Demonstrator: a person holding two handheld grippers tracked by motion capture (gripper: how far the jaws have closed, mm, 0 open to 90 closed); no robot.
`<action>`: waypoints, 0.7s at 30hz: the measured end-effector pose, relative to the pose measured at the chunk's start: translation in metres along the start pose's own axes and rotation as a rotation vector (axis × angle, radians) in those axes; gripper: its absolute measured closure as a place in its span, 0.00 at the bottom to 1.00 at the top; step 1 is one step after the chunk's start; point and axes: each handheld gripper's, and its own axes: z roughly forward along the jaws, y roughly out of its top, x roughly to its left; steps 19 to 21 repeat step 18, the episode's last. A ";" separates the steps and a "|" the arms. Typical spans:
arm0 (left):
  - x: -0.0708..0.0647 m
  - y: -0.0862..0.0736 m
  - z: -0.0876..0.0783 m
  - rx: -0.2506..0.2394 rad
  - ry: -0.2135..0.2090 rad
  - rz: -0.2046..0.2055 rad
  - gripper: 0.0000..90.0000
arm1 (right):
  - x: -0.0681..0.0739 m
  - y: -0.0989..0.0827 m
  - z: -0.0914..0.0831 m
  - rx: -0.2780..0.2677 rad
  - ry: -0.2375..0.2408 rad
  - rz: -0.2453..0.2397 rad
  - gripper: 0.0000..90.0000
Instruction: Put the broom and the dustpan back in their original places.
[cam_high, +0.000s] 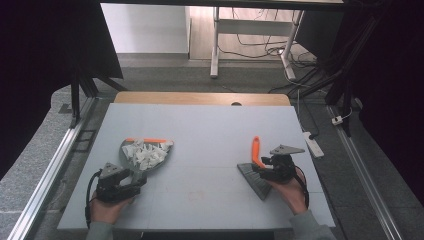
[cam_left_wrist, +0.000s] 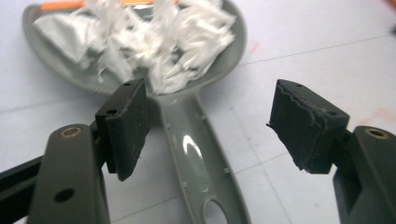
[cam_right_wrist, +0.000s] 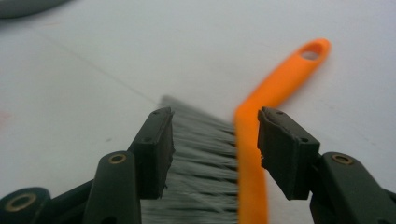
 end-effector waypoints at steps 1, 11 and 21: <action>0.001 0.001 -0.001 -0.005 -0.019 0.008 0.34 | 0.002 -0.001 -0.002 -0.008 0.019 -0.015 0.51; 0.002 0.004 0.002 0.013 -0.146 0.093 0.36 | 0.004 -0.017 -0.016 -0.074 0.079 -0.096 0.52; 0.001 0.004 0.002 0.012 -0.186 0.115 0.36 | 0.006 -0.021 -0.021 -0.089 0.083 -0.130 0.53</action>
